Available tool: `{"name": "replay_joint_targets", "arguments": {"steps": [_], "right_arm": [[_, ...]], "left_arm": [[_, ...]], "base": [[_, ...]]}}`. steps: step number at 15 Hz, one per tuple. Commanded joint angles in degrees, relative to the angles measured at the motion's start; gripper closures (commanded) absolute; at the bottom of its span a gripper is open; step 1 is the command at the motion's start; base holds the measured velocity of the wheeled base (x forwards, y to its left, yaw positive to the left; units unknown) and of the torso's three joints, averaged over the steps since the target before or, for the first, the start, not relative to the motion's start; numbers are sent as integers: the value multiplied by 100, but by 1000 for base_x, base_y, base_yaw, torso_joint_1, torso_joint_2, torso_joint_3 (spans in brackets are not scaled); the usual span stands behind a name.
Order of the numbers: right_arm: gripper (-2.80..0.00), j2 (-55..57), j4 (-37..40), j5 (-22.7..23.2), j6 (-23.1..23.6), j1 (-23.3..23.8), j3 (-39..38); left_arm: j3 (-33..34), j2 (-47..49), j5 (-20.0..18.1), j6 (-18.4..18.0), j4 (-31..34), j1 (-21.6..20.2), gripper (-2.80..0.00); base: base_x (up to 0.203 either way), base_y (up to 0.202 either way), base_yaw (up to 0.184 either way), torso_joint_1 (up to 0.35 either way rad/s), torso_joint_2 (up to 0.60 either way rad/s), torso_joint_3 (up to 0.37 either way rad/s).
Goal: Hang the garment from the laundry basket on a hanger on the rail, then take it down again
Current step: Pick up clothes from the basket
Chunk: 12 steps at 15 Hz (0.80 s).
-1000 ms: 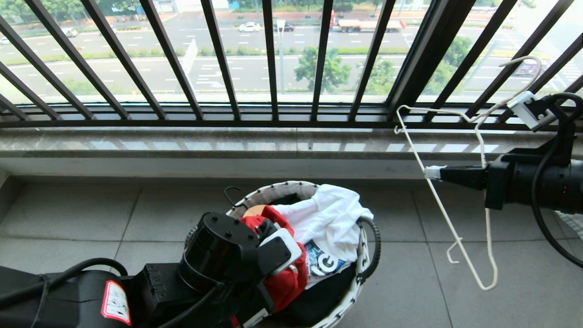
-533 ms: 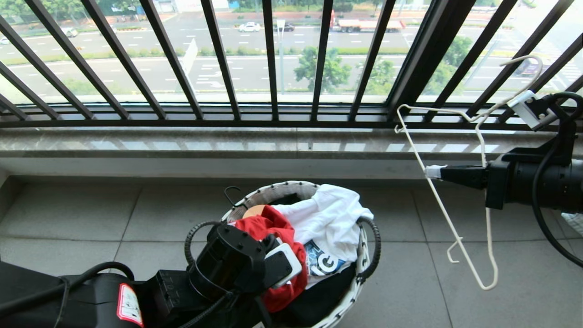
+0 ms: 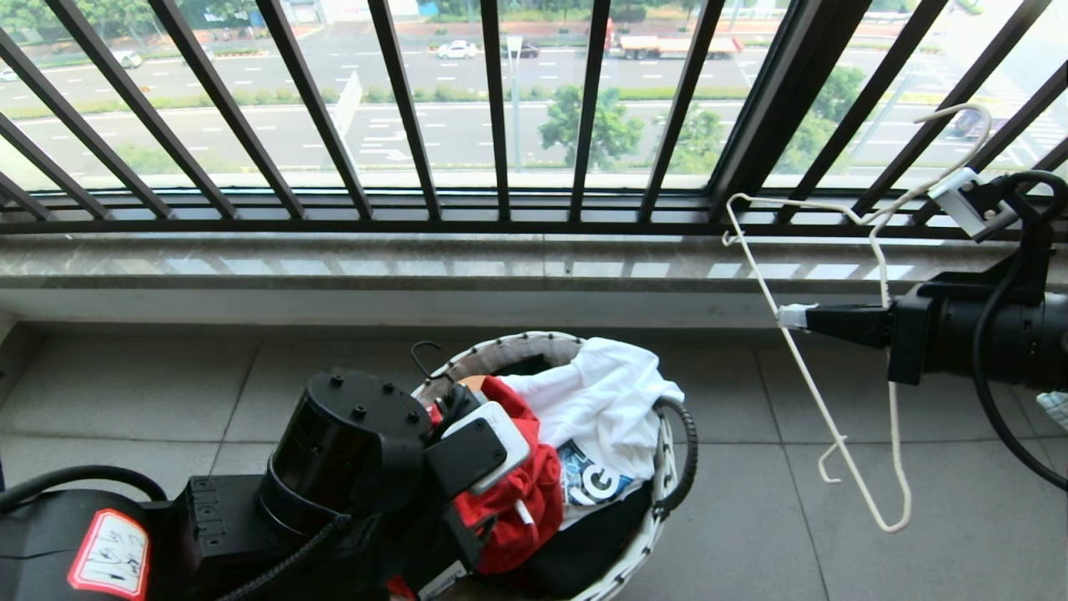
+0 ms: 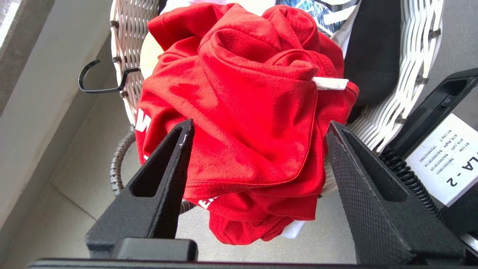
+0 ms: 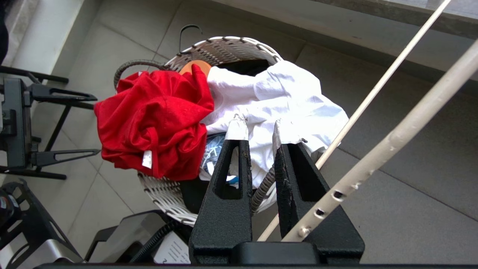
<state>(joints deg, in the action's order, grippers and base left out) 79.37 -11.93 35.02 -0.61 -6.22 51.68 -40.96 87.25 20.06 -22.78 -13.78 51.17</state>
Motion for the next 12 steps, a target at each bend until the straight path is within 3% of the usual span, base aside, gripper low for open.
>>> {"name": "replay_joint_targets", "arguments": {"steps": [1, 4, 8, 12], "right_arm": [[0, 17, -11, 22, -1, -2, 0], [0, 29, -11, 22, -1, -2, 0], [0, 34, -11, 22, -1, -2, 0], [0, 34, -11, 22, -1, -2, 0]], "left_arm": [[17, 19, 15, -170, -13, -199, -280], [112, 27, -1, -497, 201, -450, -280], [-43, -428, -354, -535, 1386, -451, -280], [-38, -184, -351, -566, 1365, -541, -280]], "base": [[0, 0, 0, 0, 0, 0], [0, 0, 0, 0, 0, 0], [0, 0, 0, 0, 0, 0], [0, 0, 0, 0, 0, 0]]}}
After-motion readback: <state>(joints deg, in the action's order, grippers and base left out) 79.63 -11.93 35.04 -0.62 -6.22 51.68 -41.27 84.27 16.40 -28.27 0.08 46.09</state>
